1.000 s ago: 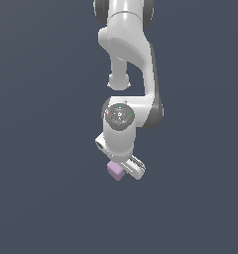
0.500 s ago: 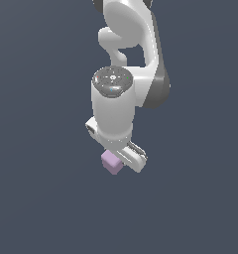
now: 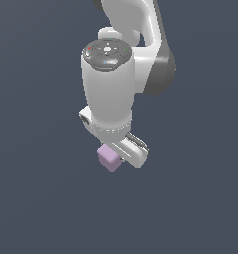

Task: Pick up the object and move it to a goal position.

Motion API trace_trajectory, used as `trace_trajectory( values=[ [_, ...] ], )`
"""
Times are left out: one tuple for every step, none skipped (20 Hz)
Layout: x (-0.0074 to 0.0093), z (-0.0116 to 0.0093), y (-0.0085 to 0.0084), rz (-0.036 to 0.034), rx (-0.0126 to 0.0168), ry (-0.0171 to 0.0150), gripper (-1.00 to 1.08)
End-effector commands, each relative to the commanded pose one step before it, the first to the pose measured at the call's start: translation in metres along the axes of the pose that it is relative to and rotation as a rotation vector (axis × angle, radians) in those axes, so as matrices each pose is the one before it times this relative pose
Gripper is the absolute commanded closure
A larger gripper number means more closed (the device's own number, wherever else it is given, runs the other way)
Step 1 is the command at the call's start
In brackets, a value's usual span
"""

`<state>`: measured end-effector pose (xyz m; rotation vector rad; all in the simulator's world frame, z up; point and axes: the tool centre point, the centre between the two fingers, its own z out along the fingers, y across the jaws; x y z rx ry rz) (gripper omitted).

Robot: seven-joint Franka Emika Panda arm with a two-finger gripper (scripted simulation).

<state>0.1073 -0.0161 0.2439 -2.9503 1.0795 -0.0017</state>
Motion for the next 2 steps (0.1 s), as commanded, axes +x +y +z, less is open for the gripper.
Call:
trace_trajectory(
  values=[
    [0.00046,-0.00213,-0.00049,-0.00067,-0.00045,-0.00091,1.08],
    [0.00006,0.0,-0.00006,0.0,0.0,0.0,1.08]
  ],
)
